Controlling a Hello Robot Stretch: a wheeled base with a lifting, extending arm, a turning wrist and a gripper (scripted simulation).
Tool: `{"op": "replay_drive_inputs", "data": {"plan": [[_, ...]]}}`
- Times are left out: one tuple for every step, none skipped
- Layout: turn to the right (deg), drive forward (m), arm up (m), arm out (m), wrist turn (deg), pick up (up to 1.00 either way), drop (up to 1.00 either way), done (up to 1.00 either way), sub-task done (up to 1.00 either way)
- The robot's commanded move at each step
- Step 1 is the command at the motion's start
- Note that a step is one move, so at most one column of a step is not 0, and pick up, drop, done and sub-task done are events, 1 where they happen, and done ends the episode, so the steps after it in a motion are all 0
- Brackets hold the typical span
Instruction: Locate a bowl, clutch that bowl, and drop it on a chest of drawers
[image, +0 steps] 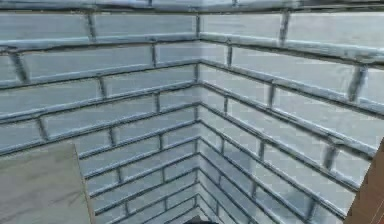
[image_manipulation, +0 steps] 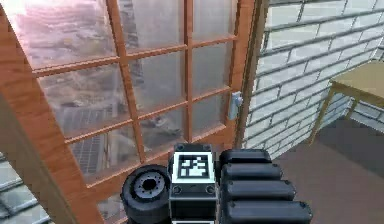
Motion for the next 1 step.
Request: {"op": "replay_drive_inputs", "data": {"plan": [[-45.0,0.0,0.0,0.0,0.0,0.0,0.0,0.0,0.0]]}}
